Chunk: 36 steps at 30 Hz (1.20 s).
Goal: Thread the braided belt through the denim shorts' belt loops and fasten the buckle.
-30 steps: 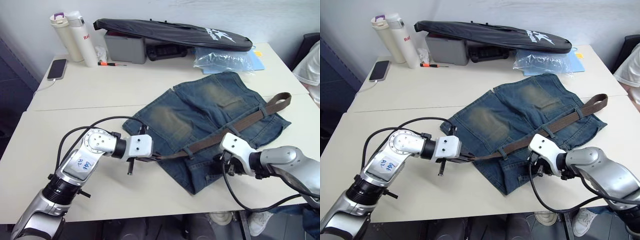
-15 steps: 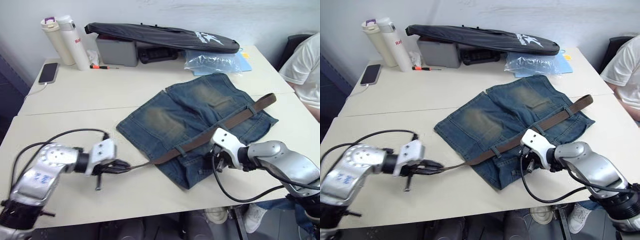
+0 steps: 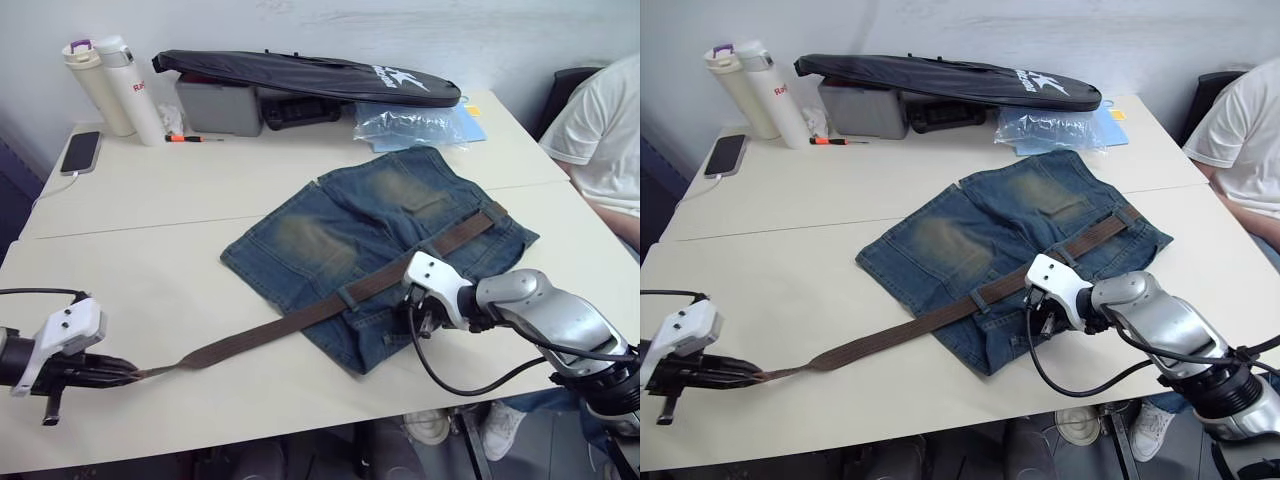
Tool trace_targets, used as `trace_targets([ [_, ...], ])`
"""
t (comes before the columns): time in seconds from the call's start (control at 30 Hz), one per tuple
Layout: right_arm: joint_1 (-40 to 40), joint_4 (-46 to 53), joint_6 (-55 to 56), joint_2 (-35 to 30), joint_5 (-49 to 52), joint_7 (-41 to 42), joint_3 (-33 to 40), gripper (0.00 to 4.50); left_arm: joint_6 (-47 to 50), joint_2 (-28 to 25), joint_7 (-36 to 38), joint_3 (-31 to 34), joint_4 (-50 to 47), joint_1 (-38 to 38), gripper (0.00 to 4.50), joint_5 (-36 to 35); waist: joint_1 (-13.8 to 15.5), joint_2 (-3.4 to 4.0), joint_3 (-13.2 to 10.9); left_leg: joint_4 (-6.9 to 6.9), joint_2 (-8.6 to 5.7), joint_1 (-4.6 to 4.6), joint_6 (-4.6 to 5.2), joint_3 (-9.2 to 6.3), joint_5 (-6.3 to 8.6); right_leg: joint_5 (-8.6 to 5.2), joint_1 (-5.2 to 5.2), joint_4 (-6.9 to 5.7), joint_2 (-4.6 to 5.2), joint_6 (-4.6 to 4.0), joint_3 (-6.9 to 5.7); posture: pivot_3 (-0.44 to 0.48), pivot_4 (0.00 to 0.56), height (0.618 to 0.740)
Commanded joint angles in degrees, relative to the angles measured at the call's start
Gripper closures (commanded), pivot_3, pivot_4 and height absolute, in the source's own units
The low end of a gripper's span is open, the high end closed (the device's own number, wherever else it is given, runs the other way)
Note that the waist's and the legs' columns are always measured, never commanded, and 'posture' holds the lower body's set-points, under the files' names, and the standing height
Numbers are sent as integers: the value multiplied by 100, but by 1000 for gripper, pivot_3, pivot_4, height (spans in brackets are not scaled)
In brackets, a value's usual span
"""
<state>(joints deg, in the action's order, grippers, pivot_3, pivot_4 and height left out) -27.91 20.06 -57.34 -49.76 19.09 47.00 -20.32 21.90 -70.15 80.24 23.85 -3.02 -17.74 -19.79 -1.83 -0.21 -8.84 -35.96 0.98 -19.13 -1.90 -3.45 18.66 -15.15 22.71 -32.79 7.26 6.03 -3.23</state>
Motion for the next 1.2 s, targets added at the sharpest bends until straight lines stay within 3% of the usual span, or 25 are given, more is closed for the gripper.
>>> trace_targets([
  [0.03, -8, -122, 10, 81, -208, -36, -152, 4426, 24, 57, -122, 124, 57, -4, 4500, 93, 10, 0, 0, -1, 1, 5, 0, 0, 0, 0, 2, -1, 0, -1, 0, 0, 150, 740],
  [0.27, 10, -114, 11, 21, -273, 12, -97, 4426, -343, -148, -360, -93, 579, -3, 4500, 628, 14, 4, -2, -1, 1, 6, -1, 4, 0, -1, 10, -6, -1, -1, 5, 0, 150, 740],
  [0.33, 11, -105, 21, 40, -266, 18, -54, 4426, -467, -117, -376, -124, 634, 66, 4500, 622, 15, 9, -3, 0, 0, 6, -1, 6, 1, -1, 10, -6, -1, -1, 7, 0, 150, 740],
  [0.4, -8, -63, 34, 36, -222, 70, -2, 4426, 57, 35, -512, -149, 577, 493, 4500, 239, 27, 13, -4, -1, 0, 6, -1, 6, 1, -1, 9, -7, 0, -1, 7, 0, 150, 740],
  [0.7, -69, 252, -154, -17, 245, 262, 697, 4500, 1256, 95, -390, -393, 121, 2010, 788, -682, 32, 12, -36, -4, -2, -8, -8, 15, 3, 12, 30, -13, 0, 21, 19, 0, 150, 740],
  [0.73, -100, 314, -237, -27, 371, 308, 838, 4500, 1460, 129, -364, -474, -34, 2198, 262, -866, 36, 17, -38, -4, -5, -13, -8, 16, 3, 27, 37, -14, 0, 48, 22, 0, 150, 740],
  [0.77, -119, 355, -297, -34, 459, 334, 929, 4500, 1605, 151, -347, -530, -141, 2315, 41, -985, 39, 25, -43, -3, -5, -15, -9, 17, 3, 52, 40, -16, 0, 92, 24, 0, 150, 740],
  [0.97, -164, 772, -929, -311, 1277, 514, 2003, 4500, 2598, 940, -679, -1414, -1041, 4015, 41, -1937, 110, 60, -65, -1, -6, -25, -9, 23, 5, 70, 43, -19, -4, 126, 29, 0, 150, 740],
  [1.17, 256, 973, -1330, -780, 1545, 394, 2867, 4500, 2740, 1955, -1055, -2559, -1686, 4861, 41, -1949, 177, 61, -66, -6, -8, -26, -5, 51, 7, 79, 41, -5, -5, 141, 49, 0, 150, 740],
  [1.2, 383, 1011, -1346, -891, 1557, 401, 2991, 3774, 2706, 2091, -1085, -2721, -1695, 4938, 0, -1884, 208, 60, -67, -8, -9, -27, -5, 53, 8, 80, 40, -2, -5, 143, 51, 0, 150, 740],
])
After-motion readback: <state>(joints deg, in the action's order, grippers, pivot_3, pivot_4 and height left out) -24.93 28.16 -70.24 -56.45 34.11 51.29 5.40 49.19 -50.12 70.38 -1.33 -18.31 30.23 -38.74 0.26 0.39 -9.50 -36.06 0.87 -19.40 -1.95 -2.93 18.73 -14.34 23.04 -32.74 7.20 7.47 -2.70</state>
